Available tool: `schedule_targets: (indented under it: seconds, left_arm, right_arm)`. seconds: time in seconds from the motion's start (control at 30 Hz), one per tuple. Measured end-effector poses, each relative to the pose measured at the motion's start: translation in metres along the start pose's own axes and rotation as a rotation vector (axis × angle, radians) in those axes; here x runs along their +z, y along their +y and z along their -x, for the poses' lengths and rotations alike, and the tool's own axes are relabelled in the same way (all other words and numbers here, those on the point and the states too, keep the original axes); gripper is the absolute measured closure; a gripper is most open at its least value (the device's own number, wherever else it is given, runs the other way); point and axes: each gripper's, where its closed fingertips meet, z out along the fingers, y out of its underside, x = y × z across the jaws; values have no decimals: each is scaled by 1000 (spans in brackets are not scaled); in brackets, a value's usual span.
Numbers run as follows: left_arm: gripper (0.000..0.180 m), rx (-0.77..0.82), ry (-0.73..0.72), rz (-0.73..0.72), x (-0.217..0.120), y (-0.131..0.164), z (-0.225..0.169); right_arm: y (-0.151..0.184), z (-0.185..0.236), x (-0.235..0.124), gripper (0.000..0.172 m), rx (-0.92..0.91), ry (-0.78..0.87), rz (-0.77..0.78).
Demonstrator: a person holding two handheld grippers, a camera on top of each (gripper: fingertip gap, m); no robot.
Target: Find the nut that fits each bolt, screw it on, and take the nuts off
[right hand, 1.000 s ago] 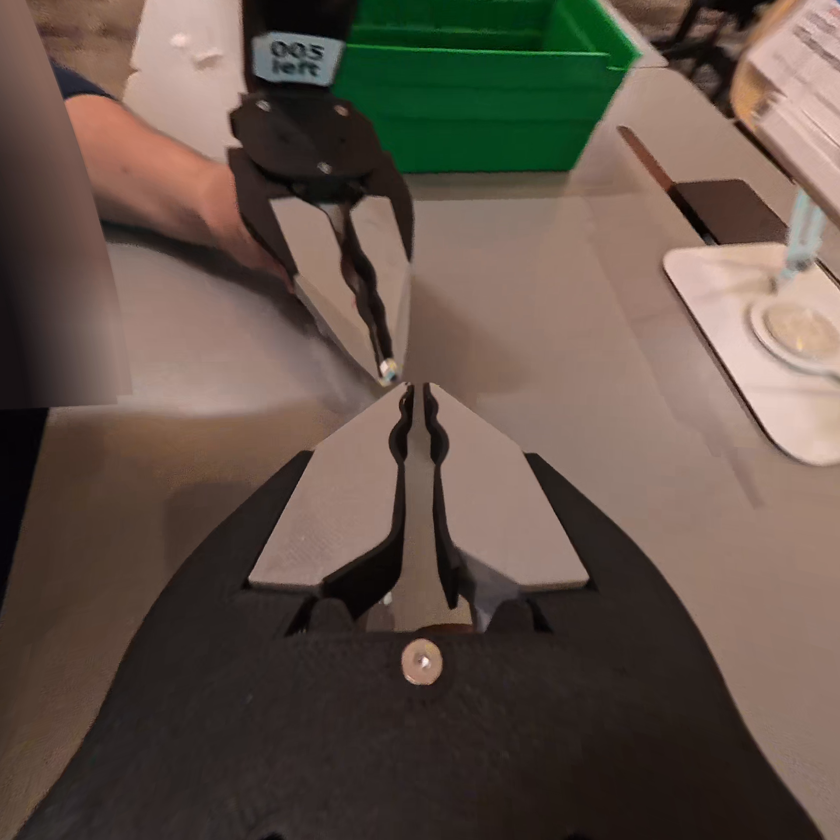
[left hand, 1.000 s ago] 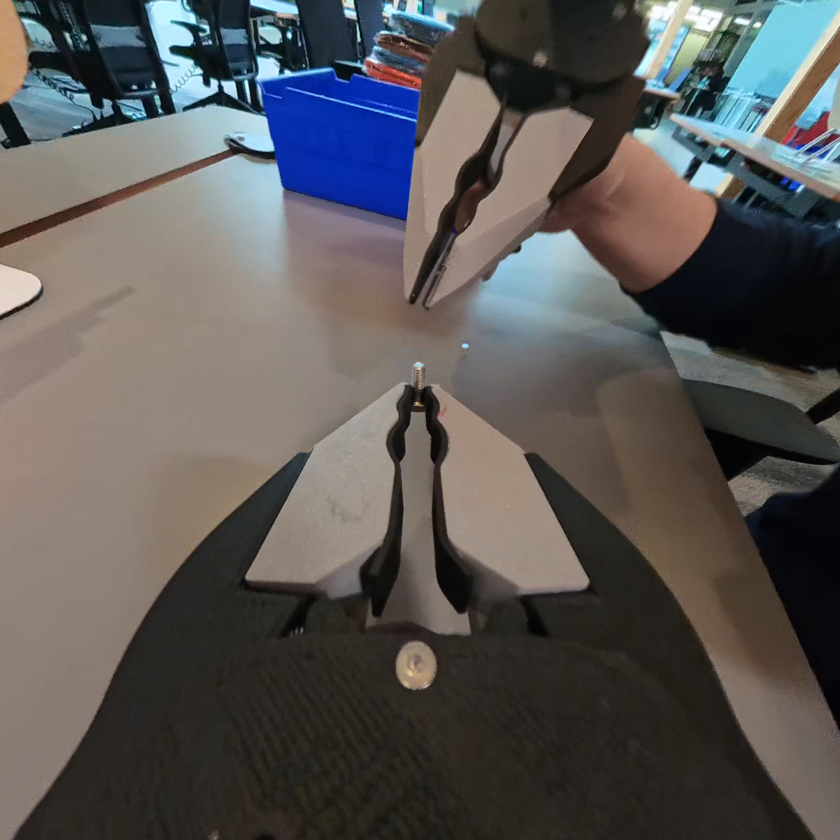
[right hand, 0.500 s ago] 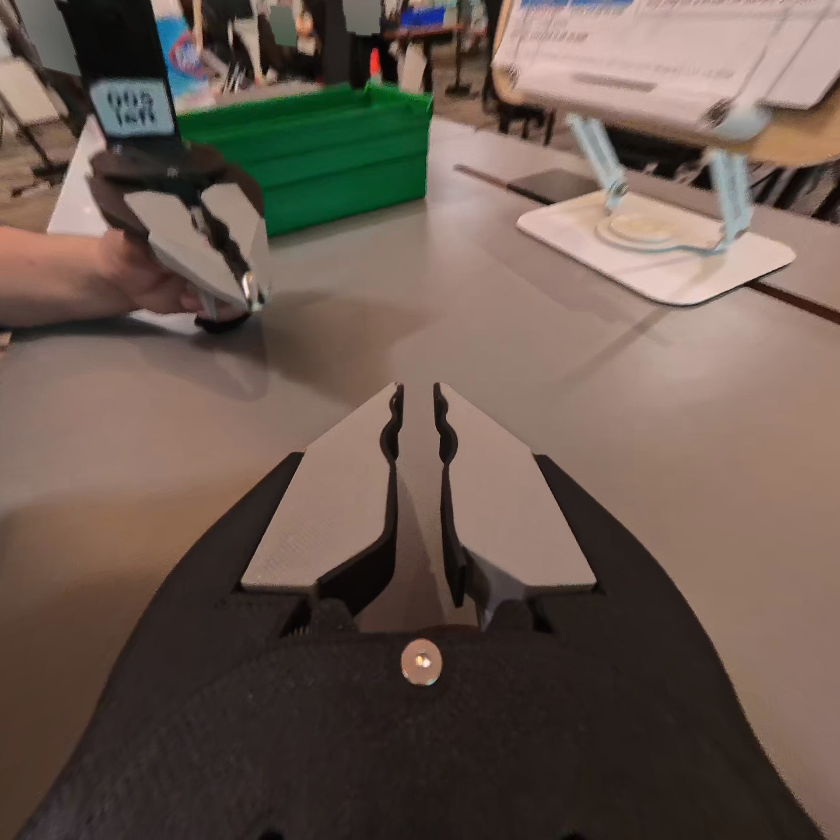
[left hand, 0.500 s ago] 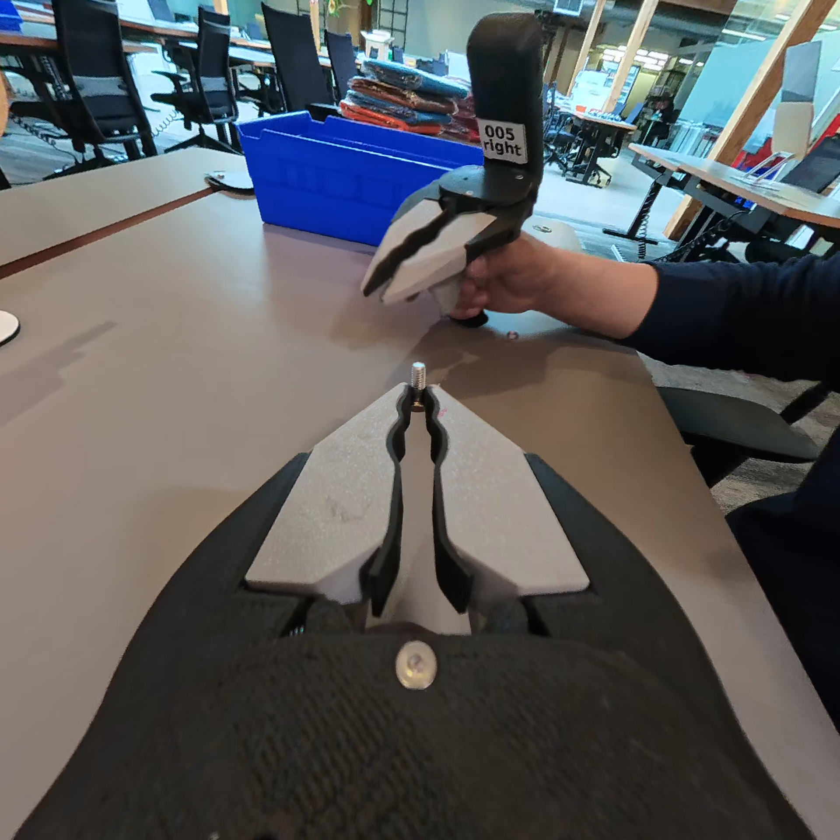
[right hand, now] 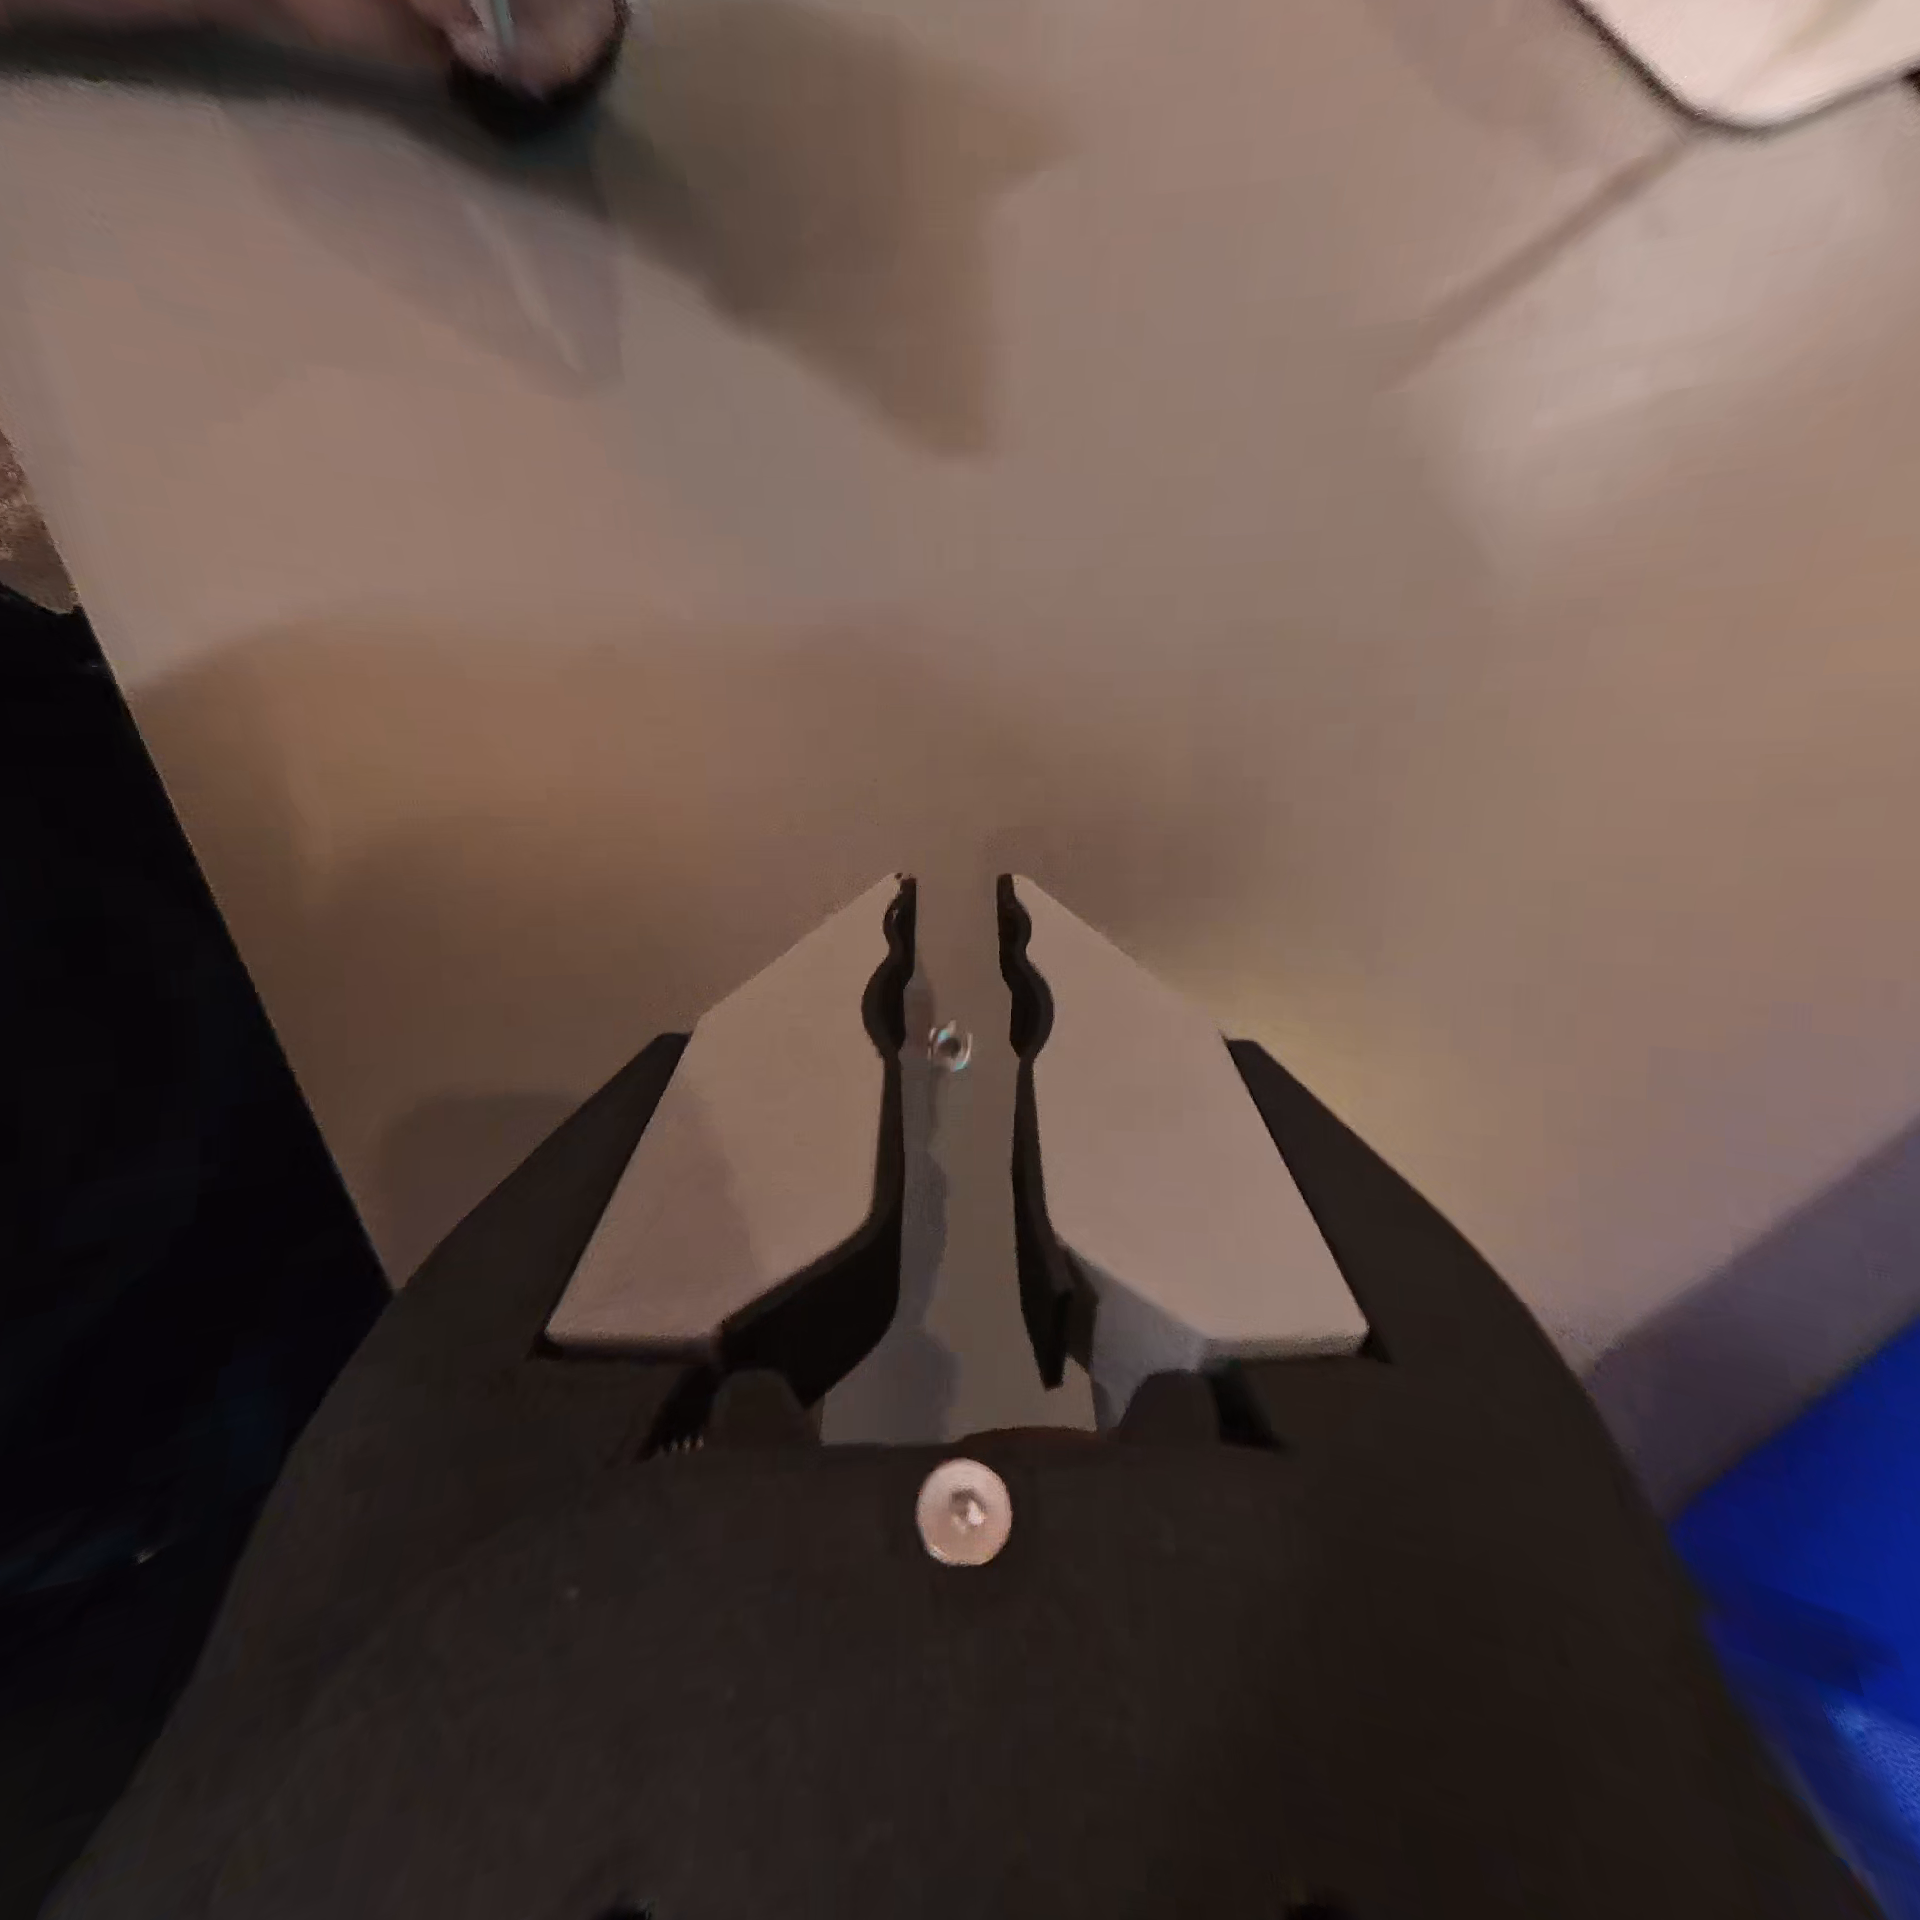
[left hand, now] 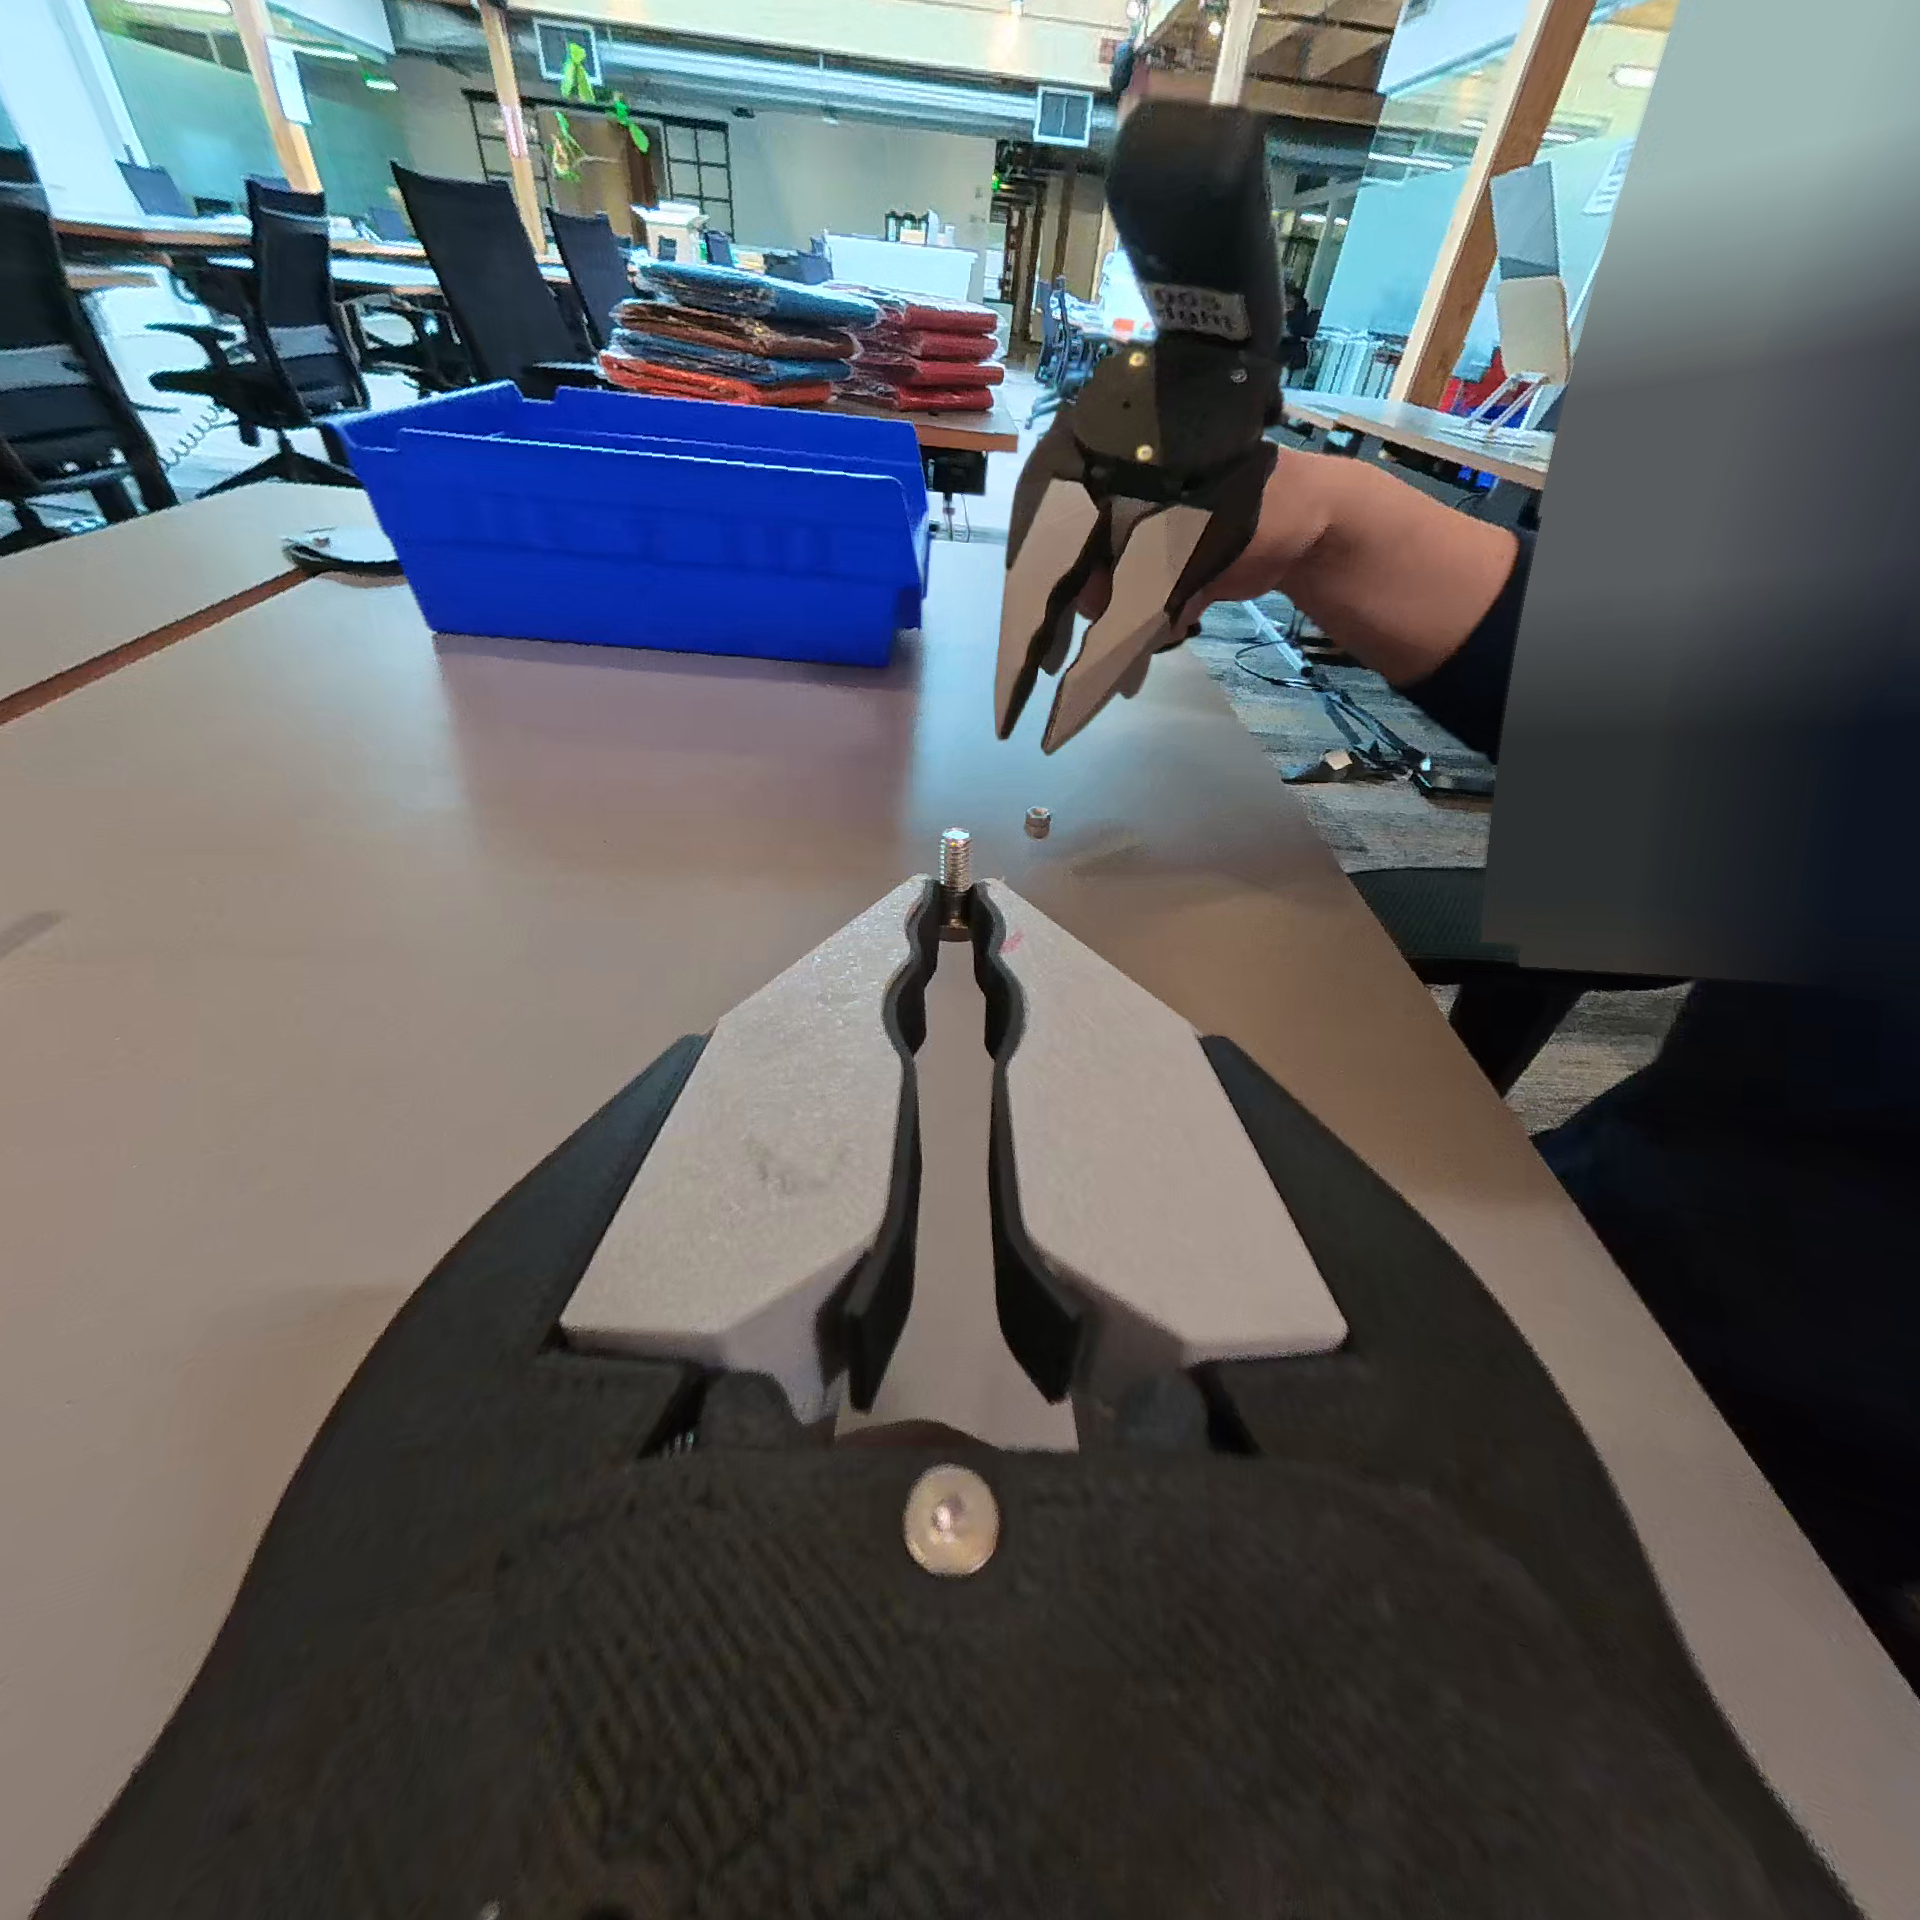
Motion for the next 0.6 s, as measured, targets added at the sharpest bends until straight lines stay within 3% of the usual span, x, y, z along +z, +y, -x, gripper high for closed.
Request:
schedule_targets:
  seconds: [0.2,0.43,0.6]
  left_arm:
    - [177,3,2,-17,1,-2,-2]
    - [177,-17,46,-62,-1,-8,-7]
    - [177,-10,59,-69,0,-9,-10]
  right_arm:
    - [45,5,2,153,12,125,140]
    - [47,2,11,154,7,129,124]
    - [45,2,16,165,10,97,88]
